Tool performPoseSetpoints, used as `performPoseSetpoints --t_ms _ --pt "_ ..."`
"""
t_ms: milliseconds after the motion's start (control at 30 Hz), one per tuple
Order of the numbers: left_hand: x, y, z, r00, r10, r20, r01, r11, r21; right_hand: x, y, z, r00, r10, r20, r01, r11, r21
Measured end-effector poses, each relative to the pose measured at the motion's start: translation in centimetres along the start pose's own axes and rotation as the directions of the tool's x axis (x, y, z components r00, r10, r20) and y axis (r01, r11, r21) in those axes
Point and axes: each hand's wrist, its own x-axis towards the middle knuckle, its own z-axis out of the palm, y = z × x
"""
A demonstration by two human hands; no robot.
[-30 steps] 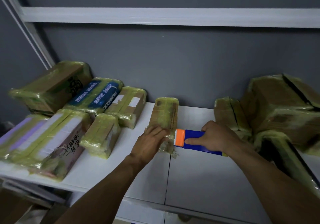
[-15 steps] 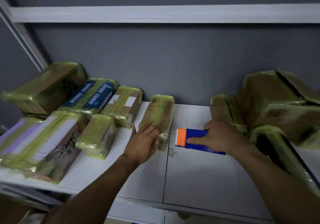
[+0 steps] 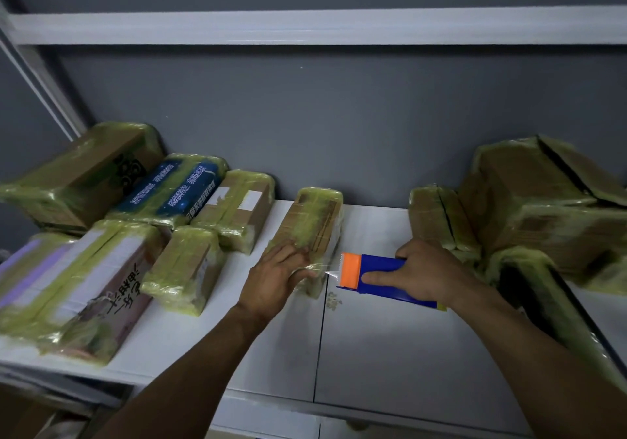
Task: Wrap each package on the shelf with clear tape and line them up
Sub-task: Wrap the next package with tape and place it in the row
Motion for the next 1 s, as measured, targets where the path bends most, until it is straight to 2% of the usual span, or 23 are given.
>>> performPoseSetpoints --t_ms 200,400,500,667,767,867,1000 --pt "-0.2 -0.5 0.2 1.0 0.005 0.016 -0.005 1.0 0.012 -1.5 0.6 0.2 1.0 -0.01 -0.021 0.012 0.996 0.084" --pt "-0.2 -0.4 0.1 1.0 0.019 0.01 -0.019 1.0 -0.011 -1.9 2.3 0.2 0.999 0.036 -0.036 -0.036 0.999 0.016" --pt "-0.2 0.1 0.2 0.999 0.025 -0.038 -0.025 1.0 -0.009 -1.5 2.1 0.8 0.998 0.046 -0.05 -0.049 0.997 -0.057" --pt "1.2 2.7 1.5 0.978 -0.159 -0.133 0.157 0.987 -0.027 -0.8 2.1 2.0 0.996 0.081 -0.038 -0.084 0.992 -0.096" --pt "1.4 3.1 2.4 0.972 -0.178 -0.155 0.173 0.984 -0.047 -0.6 2.1 2.7 0.995 0.091 -0.034 -0.094 0.991 -0.098" --pt "1.0 3.5 2.6 0.933 -0.333 -0.133 0.322 0.941 -0.102 -0.5 2.1 3.4 0.994 0.094 -0.063 -0.1 0.991 -0.085" --pt "0.9 4.0 2.5 0.887 -0.456 -0.07 0.455 0.89 -0.025 -0.4 1.8 4.4 0.993 0.1 -0.07 -0.106 0.991 -0.083"
